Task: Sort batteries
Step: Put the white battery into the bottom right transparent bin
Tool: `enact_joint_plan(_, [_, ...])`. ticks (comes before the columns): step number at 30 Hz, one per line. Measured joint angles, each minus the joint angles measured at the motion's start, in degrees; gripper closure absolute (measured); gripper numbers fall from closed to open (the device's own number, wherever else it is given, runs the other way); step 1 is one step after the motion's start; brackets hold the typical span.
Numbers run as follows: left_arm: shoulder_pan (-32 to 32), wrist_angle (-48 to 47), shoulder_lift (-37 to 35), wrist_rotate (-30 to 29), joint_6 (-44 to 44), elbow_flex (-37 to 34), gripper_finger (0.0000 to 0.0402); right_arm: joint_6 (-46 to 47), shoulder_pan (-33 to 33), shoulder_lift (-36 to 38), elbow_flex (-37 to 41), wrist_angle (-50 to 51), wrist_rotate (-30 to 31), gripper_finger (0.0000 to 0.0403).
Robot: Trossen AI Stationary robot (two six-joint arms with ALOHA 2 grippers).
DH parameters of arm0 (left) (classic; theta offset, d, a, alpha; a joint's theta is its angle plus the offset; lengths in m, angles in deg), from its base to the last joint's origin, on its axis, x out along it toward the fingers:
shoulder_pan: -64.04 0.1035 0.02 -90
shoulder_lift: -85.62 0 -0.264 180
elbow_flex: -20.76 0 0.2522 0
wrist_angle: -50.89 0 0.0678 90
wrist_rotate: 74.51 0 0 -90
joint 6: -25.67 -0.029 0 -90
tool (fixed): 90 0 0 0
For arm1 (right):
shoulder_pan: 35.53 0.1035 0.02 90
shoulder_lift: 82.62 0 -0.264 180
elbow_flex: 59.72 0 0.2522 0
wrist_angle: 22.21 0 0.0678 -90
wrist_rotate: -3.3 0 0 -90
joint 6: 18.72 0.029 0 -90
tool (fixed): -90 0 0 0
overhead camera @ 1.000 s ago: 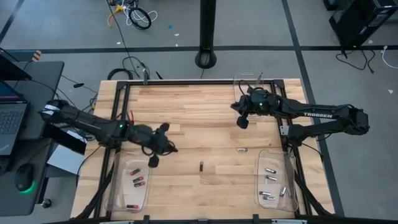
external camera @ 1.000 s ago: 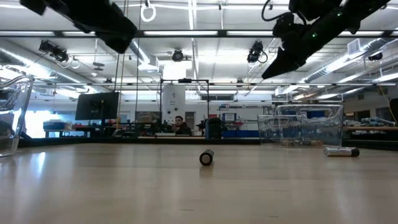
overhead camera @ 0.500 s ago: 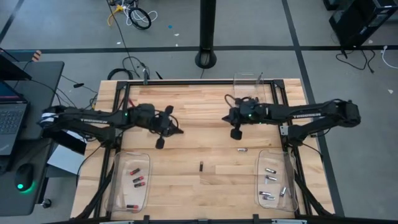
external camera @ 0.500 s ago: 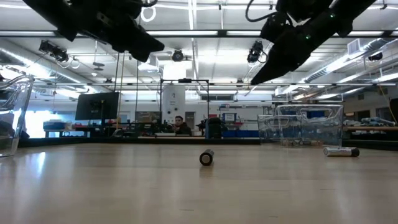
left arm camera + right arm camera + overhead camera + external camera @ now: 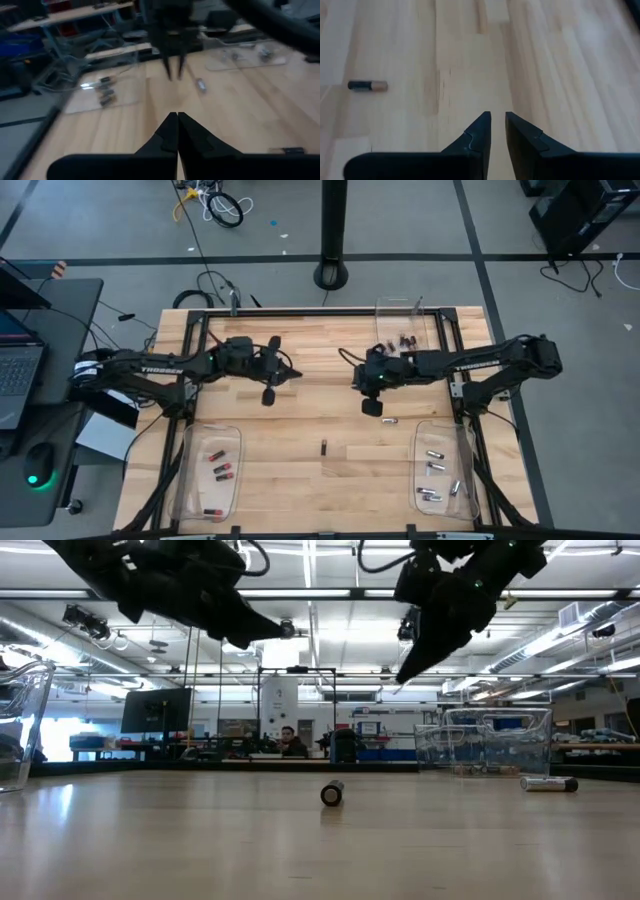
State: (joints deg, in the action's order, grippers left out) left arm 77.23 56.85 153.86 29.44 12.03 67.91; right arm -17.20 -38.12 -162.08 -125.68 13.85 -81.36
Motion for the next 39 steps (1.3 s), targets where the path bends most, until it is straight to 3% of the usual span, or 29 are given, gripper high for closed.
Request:
enact_joint_plan(9, [0.72,0.64,1.21,-2.77,-0.78,0.00,0.0392,3.35,0.36,-4.86,-0.22,5.80,-2.37,0.0320])
enact_joint_plan(14, [0.72,0.57,1.57,-2.88,-0.76,0.02,0.0391,4.99,0.30,-8.38,-0.26,7.31,-2.41,0.0290])
enact_joint_plan(24, [0.70,0.39,1.68,-2.98,-0.72,0.02,0.0391,9.60,3.82,-10.17,-0.03,25.93,-3.06,0.0213])
enact_joint_plan(31, [0.70,0.42,1.66,-2.99,-0.52,0.02,0.0391,10.35,10.11,-10.14,1.15,26.01,-4.59,0.0190])
enact_joint_plan(39, [0.70,0.46,1.66,-2.99,-0.52,0.02,0.0391,10.32,11.60,-10.46,1.23,22.43,-4.31,0.0206])
